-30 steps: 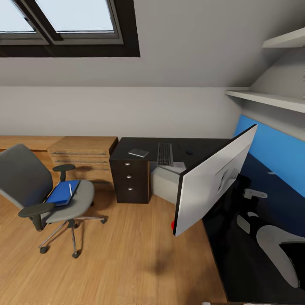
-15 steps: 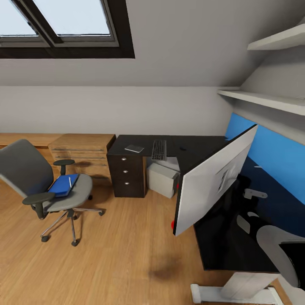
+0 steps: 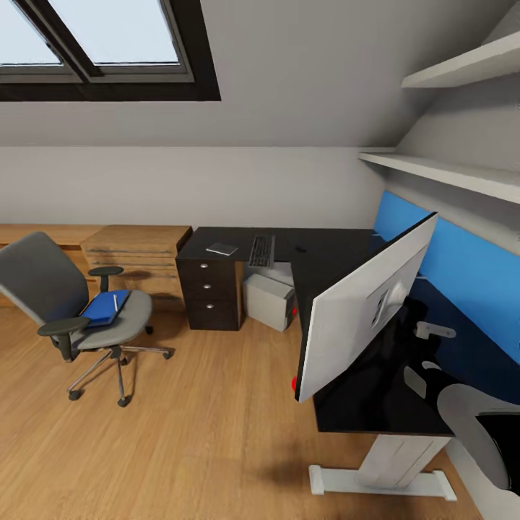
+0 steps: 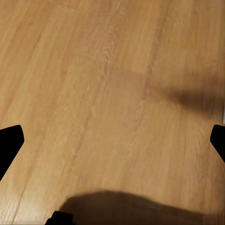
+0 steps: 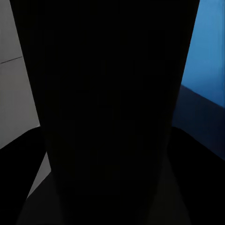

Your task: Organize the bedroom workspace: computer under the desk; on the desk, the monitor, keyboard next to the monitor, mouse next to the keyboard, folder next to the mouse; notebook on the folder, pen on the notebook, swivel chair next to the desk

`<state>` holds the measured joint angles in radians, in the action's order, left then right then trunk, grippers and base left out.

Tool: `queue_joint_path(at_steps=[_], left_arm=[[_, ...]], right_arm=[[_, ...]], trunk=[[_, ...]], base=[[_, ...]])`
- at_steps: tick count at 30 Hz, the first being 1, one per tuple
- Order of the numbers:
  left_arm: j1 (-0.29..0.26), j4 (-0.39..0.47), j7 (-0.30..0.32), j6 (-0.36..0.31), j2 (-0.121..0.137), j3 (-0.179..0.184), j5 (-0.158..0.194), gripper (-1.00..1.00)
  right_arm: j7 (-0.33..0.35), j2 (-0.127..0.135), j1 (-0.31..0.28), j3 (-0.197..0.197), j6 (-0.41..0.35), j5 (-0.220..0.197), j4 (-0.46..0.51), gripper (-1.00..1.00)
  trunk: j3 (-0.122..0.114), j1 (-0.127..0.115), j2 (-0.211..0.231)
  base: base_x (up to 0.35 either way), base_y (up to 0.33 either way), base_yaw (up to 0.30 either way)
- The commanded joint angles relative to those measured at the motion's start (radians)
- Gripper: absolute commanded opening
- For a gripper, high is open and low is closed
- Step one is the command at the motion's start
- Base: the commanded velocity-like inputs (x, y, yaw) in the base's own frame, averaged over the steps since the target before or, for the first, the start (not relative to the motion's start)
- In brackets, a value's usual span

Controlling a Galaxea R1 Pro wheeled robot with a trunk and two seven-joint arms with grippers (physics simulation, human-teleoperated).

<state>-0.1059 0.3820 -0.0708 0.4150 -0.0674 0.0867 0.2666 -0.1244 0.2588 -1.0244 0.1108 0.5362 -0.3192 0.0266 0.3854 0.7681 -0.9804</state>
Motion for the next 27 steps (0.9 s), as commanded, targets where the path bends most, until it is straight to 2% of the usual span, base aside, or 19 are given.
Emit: queue_joint_path(at_steps=[1, 22, 27], left_arm=[[-0.001, 0.000, -0.007, 0.004, 0.001, 0.008, 0.006, 1.00], [0.000, 0.000, -0.007, 0.004, 0.001, 0.008, 0.005, 1.00], [0.000, 0.000, -0.007, 0.004, 0.001, 0.008, 0.005, 1.00]], right_arm=[[-0.006, 0.000, 0.000, 0.036, 0.005, -0.028, -0.017, -1.00], [-0.003, 0.000, 0.000, 0.037, 0.005, -0.024, -0.017, -1.00], [-0.003, -0.001, 0.000, 0.037, 0.005, -0.023, -0.017, -1.00]], trunk=[[0.001, 0.000, -0.001], [0.001, 0.000, -0.001], [0.001, 0.000, -0.001]], base=[[-0.014, -0.031, 0.000], [-0.002, -0.061, 0.000], [0.000, -0.156, 0.000]])
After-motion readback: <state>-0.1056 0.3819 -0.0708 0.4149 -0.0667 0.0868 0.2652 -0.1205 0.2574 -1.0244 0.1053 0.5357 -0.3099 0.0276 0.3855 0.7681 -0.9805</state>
